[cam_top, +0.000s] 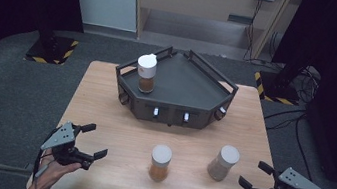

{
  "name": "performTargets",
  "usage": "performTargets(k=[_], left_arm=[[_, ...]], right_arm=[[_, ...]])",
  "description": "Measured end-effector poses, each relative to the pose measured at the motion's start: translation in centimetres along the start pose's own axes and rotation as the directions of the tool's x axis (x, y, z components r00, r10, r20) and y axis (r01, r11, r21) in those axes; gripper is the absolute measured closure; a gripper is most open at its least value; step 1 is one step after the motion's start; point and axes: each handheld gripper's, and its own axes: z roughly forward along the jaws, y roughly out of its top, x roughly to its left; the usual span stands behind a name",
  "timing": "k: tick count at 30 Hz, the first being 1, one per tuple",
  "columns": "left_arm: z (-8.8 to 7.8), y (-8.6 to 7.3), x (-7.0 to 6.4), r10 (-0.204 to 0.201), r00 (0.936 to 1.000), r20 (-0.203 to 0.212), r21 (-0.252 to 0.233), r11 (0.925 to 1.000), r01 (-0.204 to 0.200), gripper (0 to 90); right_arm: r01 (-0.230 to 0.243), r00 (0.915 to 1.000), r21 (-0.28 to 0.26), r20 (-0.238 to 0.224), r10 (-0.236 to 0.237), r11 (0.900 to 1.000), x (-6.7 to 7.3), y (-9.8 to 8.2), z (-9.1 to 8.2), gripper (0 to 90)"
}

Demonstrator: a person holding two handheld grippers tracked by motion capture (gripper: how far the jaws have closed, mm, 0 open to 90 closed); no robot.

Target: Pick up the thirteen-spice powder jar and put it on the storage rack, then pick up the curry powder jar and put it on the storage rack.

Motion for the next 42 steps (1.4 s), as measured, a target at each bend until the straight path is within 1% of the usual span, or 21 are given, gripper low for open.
performTargets(k=[5,27,34,42], left_arm=[[0.05,-0.05,0.06,0.003,0.9999,0.012,-0.007,1.0000,-0.003,0.8],[0.01,0.02,0.04,0.008,0.9998,0.016,0.000,1.0000,-0.008,1.0],[-0.01,-0.04,0.05,0.003,0.9999,0.016,-0.005,1.0000,-0.003,1.0],[-0.09,-0.12,0.11,-0.006,0.9999,0.016,-0.010,0.9999,0.006,0.8]], right_arm=[[0.002,1.0000,0.002,-0.002,-0.002,1.000,0.00,0.00,0.05,2.0],[-0.003,1.0000,0.000,0.000,0.003,1.000,0.02,0.03,-0.02,1.9],[0.003,1.0000,-0.009,-0.007,-0.003,1.000,0.03,0.13,-0.11,1.8],[0.030,0.9992,-0.008,-0.026,-0.030,1.000,0.20,0.90,-0.07,1.7]])
